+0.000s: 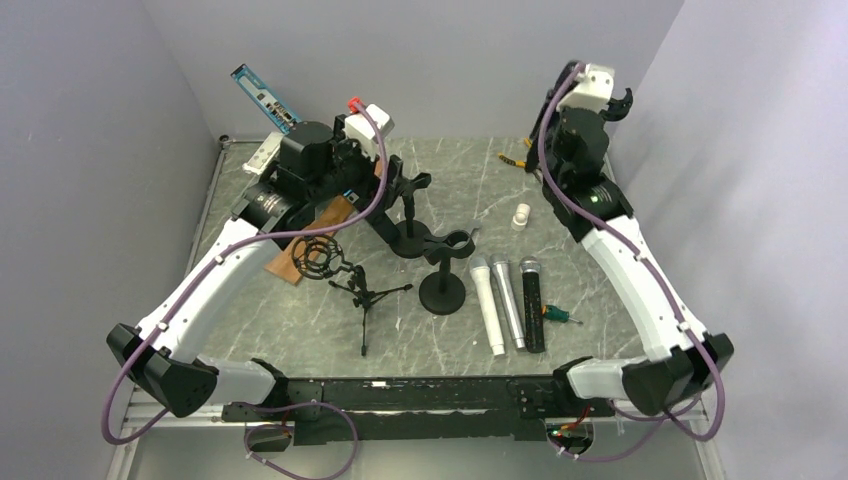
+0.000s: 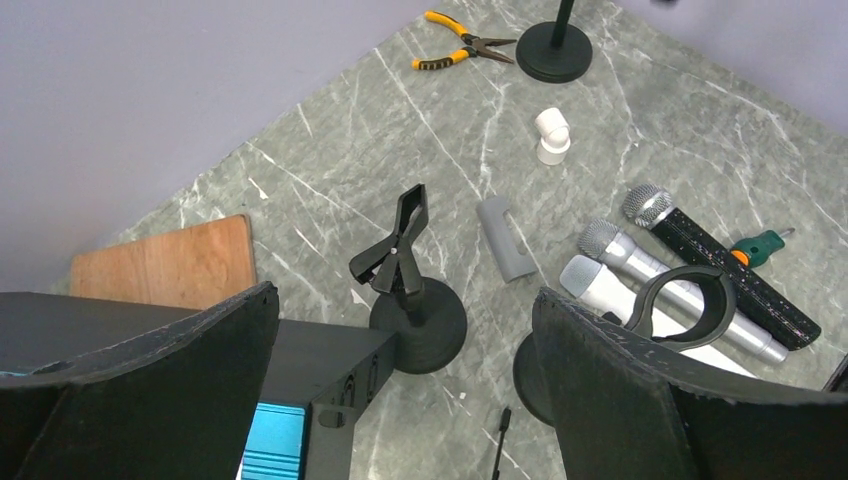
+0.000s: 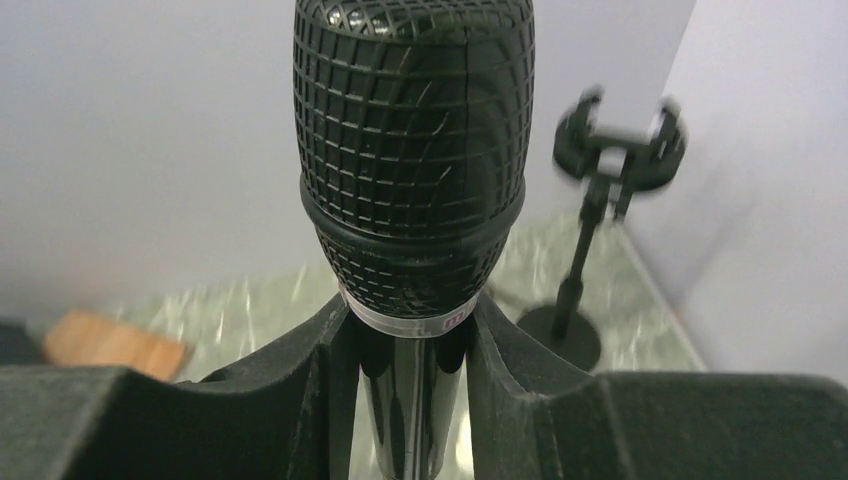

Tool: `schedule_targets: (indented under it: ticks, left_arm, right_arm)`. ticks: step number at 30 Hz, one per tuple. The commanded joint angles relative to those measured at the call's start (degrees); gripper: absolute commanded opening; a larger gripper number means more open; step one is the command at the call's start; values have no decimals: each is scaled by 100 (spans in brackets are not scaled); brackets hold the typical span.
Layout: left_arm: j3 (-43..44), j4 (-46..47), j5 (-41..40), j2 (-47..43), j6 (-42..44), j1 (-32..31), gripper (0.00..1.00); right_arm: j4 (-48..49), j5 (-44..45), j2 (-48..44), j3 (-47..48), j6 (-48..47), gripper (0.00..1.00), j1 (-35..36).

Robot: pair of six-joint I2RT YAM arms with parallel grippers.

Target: Remove the microphone from the stand

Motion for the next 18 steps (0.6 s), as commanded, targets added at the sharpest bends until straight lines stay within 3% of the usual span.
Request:
schedule_targets:
  ticks: [1,9,14,18]
  left_arm:
    - [-30,185,-14,-75,88,-135,99]
    - [-38,142,-245,-24,218,-305,99]
    - [-48,111,-436,-15,327,-454,99]
    - [-65,102,-479,-9,387,-572,99]
  right_arm:
    - [-1635,-1147,-557,-712,1333,0,-39]
    - [-3310,-3025,-970,-1864,2156,0,-44]
    - [-3397,-4809,-945,-2691,2280,0,-49]
    - [-3304,-5349,-779,-3208,2266,0,-43]
